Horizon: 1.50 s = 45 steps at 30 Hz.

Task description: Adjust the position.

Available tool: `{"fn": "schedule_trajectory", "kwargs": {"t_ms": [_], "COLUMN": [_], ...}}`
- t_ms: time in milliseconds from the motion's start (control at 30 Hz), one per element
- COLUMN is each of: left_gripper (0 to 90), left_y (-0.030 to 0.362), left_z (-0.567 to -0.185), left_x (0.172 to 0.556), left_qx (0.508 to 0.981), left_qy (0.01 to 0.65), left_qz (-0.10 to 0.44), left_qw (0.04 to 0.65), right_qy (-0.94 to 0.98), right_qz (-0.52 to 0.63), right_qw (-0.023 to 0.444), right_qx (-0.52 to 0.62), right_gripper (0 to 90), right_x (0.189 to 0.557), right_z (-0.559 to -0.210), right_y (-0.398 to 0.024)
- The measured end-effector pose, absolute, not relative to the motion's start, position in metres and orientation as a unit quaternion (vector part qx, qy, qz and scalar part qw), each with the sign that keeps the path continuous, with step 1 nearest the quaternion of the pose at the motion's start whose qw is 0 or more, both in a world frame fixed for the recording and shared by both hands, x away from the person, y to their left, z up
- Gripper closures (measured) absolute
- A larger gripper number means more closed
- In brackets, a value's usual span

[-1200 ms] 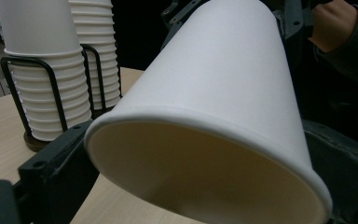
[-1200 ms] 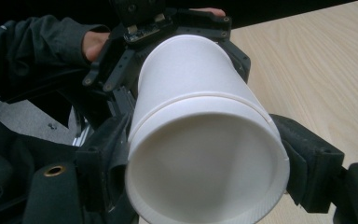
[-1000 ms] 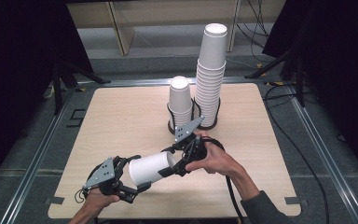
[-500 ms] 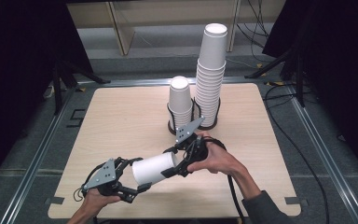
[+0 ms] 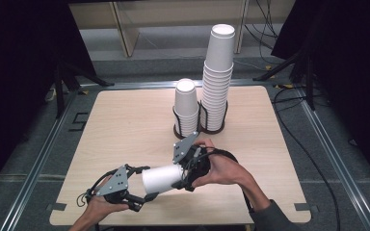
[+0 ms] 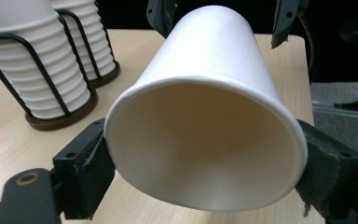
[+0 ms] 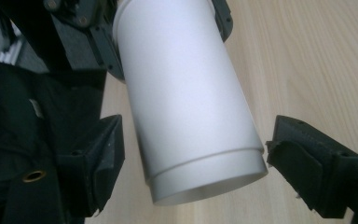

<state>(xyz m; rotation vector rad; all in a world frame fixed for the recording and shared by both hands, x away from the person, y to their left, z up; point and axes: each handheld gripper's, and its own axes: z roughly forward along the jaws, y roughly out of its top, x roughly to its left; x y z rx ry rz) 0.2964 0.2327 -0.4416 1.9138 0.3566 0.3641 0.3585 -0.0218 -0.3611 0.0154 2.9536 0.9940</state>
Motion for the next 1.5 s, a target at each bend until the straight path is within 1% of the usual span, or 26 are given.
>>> {"fn": "schedule_trajectory", "kwargs": {"t_ms": [67, 100, 133, 167, 300, 333, 367, 500, 533, 700, 833, 933, 1033, 1067, 1100, 1233, 1300, 1333, 1433, 1467, 1500], "left_gripper": [15.8, 15.8, 15.8, 15.8, 15.8, 15.7, 15.7, 15.8, 15.8, 15.5, 13.2, 9.2, 8.5, 8.5, 8.7, 9.4, 15.2, 12.8, 14.2, 14.1, 14.2], "left_y": [0.231, 0.231, 0.232, 0.231, 0.229, 0.230, 0.229, 0.229, 0.230, 0.230, 0.232, 0.236, 0.238, 0.240, 0.240, 0.244, 0.245, 0.245, 0.246, 0.246, 0.246], "left_z": [-0.443, -0.443, -0.442, -0.443, -0.444, -0.442, -0.442, -0.441, -0.440, -0.441, -0.441, -0.441, -0.441, -0.439, -0.439, -0.438, -0.439, -0.440, -0.439, -0.439, -0.439], "left_x": [0.297, 0.297, 0.297, 0.297, 0.297, 0.296, 0.295, 0.294, 0.294, 0.294, 0.295, 0.297, 0.299, 0.298, 0.298, 0.298, 0.298, 0.299, 0.299, 0.300, 0.300], "left_qx": [0.807, 0.811, 0.818, 0.818, 0.817, 0.822, 0.819, 0.819, 0.822, 0.823, 0.806, 0.788, 0.767, 0.767, 0.758, 0.747, 0.740, 0.730, 0.726, 0.723, 0.719], "left_qy": [0.150, 0.151, 0.150, 0.150, 0.144, 0.143, 0.143, 0.139, 0.138, 0.133, 0.141, 0.155, 0.160, 0.165, 0.171, 0.181, 0.179, 0.180, 0.199, 0.201, 0.204], "left_qz": [0.149, 0.150, 0.150, 0.153, 0.150, 0.151, 0.150, 0.149, 0.149, 0.148, 0.134, 0.130, 0.129, 0.129, 0.126, 0.137, 0.137, 0.137, 0.138, 0.137, 0.138], "left_qw": [0.551, 0.545, 0.535, 0.534, 0.537, 0.530, 0.535, 0.537, 0.532, 0.532, 0.559, 0.581, 0.607, 0.606, 0.617, 0.624, 0.633, 0.644, 0.644, 0.647, 0.650], "right_qy": [0.952, 0.951, 0.954, 0.955, 0.959, 0.960, 0.962, 0.964, 0.964, 0.965, 0.963, 0.960, 0.954, 0.953, 0.950, 0.943, 0.940, 0.935, 0.924, 0.918, 0.914], "right_qz": [0.307, 0.307, 0.298, 0.296, 0.279, 0.272, 0.267, 0.259, 0.255, 0.246, 0.251, 0.269, 0.288, 0.293, 0.304, 0.328, 0.339, 0.351, 0.382, 0.395, 0.405], "right_qw": [0.012, 0.028, 0.022, 0.019, 0.033, 0.046, 0.049, 0.045, 0.051, 0.053, 0.045, 0.035, 0.032, 0.029, 0.016, 0.014, 0.013, 0.010, 0.005, 0.009, -0.007], "right_qx": [0.001, -0.025, -0.004, -0.010, -0.035, -0.038, -0.042, -0.046, -0.054, -0.073, -0.084, -0.076, -0.073, -0.071, -0.065, -0.060, -0.040, -0.037, -0.017, -0.028, -0.023], "right_gripper": [19.3, 19.2, 18.4, 18.9, 18.7, 18.6, 18.3, 18.3, 18.6, 21.9, 23.2, 23.9, 24.2, 24.2, 24.2, 24.2, 24.2, 24.2, 24.2, 24.1, 24.1], "right_x": [0.355, 0.357, 0.353, 0.352, 0.351, 0.351, 0.351, 0.350, 0.350, 0.351, 0.352, 0.352, 0.354, 0.355, 0.355, 0.363, 0.366, 0.369, 0.373, 0.376, 0.375], "right_z": [-0.363, -0.364, -0.365, -0.366, -0.371, -0.373, -0.374, -0.380, -0.381, -0.384, -0.385, -0.384, -0.381, -0.381, -0.381, -0.381, -0.378, -0.377, -0.373, -0.373, -0.372], "right_y": [-0.018, -0.015, -0.014, -0.012, -0.004, -0.003, -0.002, 0.003, 0.004, 0.006, 0.003, 0.001, -0.002, -0.002, -0.004, -0.011, -0.018, -0.022, -0.032, -0.032, -0.032]}}
